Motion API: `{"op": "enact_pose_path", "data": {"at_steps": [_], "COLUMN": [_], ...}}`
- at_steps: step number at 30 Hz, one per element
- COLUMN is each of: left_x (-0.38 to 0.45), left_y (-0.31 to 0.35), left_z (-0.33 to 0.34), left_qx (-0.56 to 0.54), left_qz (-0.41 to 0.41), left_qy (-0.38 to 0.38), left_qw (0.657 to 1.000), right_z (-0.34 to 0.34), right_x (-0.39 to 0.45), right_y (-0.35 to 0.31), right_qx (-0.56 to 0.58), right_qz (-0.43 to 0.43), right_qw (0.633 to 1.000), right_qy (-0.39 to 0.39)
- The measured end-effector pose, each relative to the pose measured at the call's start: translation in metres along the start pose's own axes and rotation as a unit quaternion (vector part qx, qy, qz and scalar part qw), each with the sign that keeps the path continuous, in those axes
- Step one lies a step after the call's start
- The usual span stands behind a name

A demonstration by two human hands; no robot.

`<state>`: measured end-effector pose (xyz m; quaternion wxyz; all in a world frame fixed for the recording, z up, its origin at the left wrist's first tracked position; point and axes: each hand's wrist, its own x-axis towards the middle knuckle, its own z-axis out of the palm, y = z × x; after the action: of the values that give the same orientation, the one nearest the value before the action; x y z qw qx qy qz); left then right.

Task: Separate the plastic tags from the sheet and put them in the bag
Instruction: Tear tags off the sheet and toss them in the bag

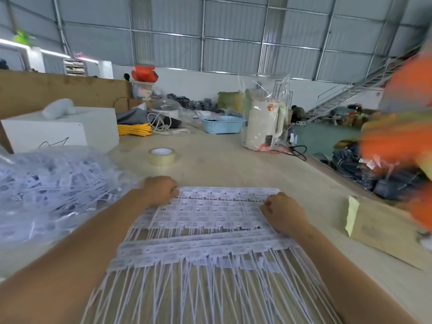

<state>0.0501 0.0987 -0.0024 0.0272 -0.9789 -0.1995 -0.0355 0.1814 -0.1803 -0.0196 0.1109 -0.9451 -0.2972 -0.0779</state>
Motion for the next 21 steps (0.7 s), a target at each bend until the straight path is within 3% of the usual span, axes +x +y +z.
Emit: {"op": "enact_pose_path", "data": {"at_steps": [5,9,12,15,18,21], "left_x": [0.004,-0.004,-0.019,-0.046,-0.080,-0.110], "left_y": [0.014,0.014,0.030,0.057,0.078,0.082], "left_z": [-0.014,-0.044,-0.075,-0.113,-0.143,-0.159], "left_qx": [0.099,-0.001,-0.093,-0.148,-0.191,-0.266], "left_qz": [0.026,0.032,0.089,0.139,0.163,0.181], "left_qy": [-0.001,0.116,0.213,0.262,0.300,0.286], "left_qw": [0.995,0.993,0.968,0.943,0.920,0.903], "right_z": [-0.004,-0.010,-0.017,-0.026,-0.030,-0.027], "right_x": [-0.005,-0.005,-0.002,-0.001,-0.005,-0.011], "right_y": [0.000,0.004,0.012,0.025,0.032,0.022], "right_qx": [0.058,0.146,0.236,0.326,0.329,0.269], "right_qz": [0.021,0.044,0.062,0.075,0.047,-0.045], "right_qw": [0.998,0.984,0.961,0.932,0.936,0.953], "right_qy": [0.034,0.096,0.127,0.141,0.118,0.130]}}
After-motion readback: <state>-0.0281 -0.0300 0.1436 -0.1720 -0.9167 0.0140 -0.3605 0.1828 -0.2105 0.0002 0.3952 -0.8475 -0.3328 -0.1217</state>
